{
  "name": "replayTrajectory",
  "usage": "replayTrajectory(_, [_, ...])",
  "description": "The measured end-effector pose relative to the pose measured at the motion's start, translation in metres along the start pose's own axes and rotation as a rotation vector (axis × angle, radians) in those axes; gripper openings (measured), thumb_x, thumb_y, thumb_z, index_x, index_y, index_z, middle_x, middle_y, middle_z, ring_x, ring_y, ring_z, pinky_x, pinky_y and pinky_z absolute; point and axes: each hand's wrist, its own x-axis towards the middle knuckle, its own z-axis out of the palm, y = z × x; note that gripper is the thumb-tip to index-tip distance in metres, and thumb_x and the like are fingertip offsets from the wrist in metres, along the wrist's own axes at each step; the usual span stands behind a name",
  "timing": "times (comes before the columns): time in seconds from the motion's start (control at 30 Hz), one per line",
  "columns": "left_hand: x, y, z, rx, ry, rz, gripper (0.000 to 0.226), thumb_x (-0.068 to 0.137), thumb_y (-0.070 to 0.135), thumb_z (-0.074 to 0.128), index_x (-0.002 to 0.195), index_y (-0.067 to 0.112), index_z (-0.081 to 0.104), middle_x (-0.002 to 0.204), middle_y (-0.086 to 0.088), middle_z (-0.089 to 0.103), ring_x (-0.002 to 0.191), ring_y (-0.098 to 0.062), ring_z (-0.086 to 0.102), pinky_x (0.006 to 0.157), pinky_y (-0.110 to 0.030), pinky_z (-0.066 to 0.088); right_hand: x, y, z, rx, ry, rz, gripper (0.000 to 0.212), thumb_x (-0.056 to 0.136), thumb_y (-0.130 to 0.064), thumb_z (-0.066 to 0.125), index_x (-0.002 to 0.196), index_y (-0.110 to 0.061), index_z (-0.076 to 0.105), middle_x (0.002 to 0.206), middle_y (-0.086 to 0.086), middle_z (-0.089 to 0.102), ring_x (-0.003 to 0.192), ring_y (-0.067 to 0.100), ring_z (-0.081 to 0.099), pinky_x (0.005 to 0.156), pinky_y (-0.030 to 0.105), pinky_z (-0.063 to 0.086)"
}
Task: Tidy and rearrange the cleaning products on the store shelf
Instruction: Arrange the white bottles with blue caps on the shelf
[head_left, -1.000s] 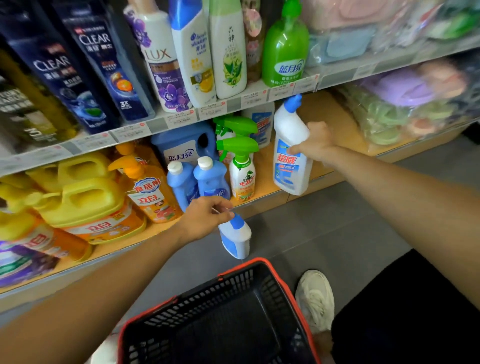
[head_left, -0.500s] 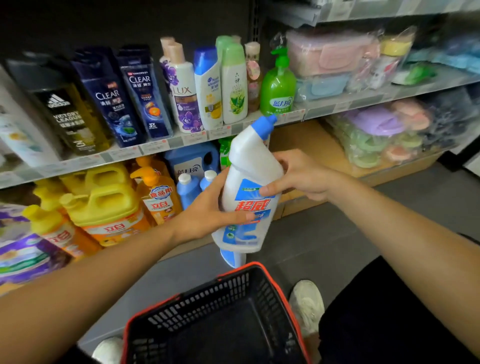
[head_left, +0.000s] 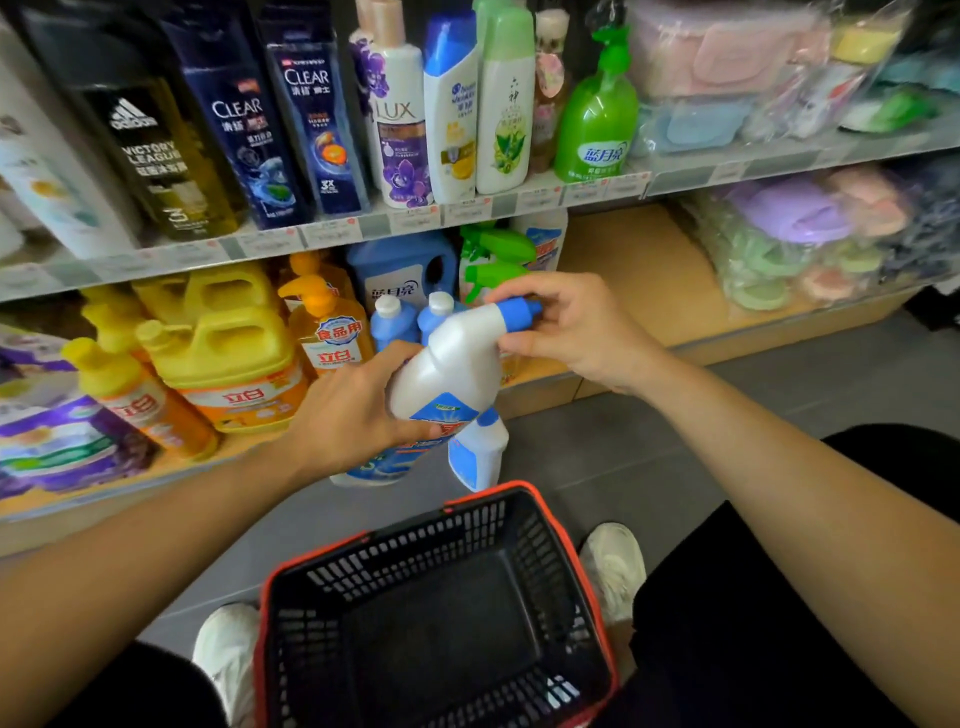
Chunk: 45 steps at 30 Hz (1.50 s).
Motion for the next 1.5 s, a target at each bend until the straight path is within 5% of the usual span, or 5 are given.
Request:
replayTrajectory(0.27, [0.012,-0.008,-0.018,-0.308,-0.227,-0.006,0.065,0.064,0.063,0.085,0.117,0.039,0.057,0.105,0.017,0.073,0.090,-0.001,0.071,0.075,-0.036,0.062,0.001,0.012,0.001,0.158,0.137,-0.033,0.033,0.079,0.002,0.077,0.106,-0.018,0.074,0.100,0.001,0.077,0.088,0.015,0.072,0.081,0.028,0.058])
replayTrajectory(0.83, [0.002,0.013,0.001,0.192,0.082,0.030,0.075,0.068,0.078,0.067,0.129,0.035,0.057,0.093,0.002,0.074,0.076,-0.025,0.068,0.055,-0.033,0.046,-0.003,0.012,0.014,0.252,0.247,0.220,0.015,0.099,-0.030,0.058,0.093,-0.027,0.071,0.054,-0.001,0.053,0.041,0.014,0.045,0.036,0.020,0.031])
replayTrajectory(1.03, [0.009,0.014,-0.009,-0.289,-0.130,-0.055,0.067,0.060,0.069,0.083,0.116,0.036,0.064,0.098,0.017,0.076,0.084,-0.001,0.073,0.072,-0.037,0.061,-0.004,0.007,0.008,0.102,0.113,0.002,0.015,0.100,-0.020,0.054,0.112,-0.025,0.061,0.071,-0.003,0.058,0.058,0.015,0.053,0.050,0.023,0.042])
replayTrajectory(1.23, [0.011,0.017,-0.006,-0.721,-0.319,-0.087,0.051,0.070,0.019,0.093,0.114,0.024,0.068,0.107,0.003,0.078,0.095,-0.020,0.076,0.075,-0.038,0.064,-0.006,0.003,0.005,0.006,0.106,-0.065,0.017,0.101,-0.010,0.053,0.114,-0.017,0.061,0.083,-0.002,0.059,0.062,0.011,0.056,0.056,0.018,0.046])
replayTrajectory(1.5, [0.011,0.021,0.000,-0.860,-0.227,-0.193,0.053,0.070,0.014,0.091,0.117,0.016,0.066,0.105,-0.002,0.078,0.091,-0.025,0.077,0.073,-0.042,0.064,-0.005,0.007,0.011,0.217,0.262,0.164,0.019,0.103,-0.024,0.052,0.113,-0.011,0.060,0.079,0.007,0.065,0.064,0.018,0.058,0.054,0.027,0.046])
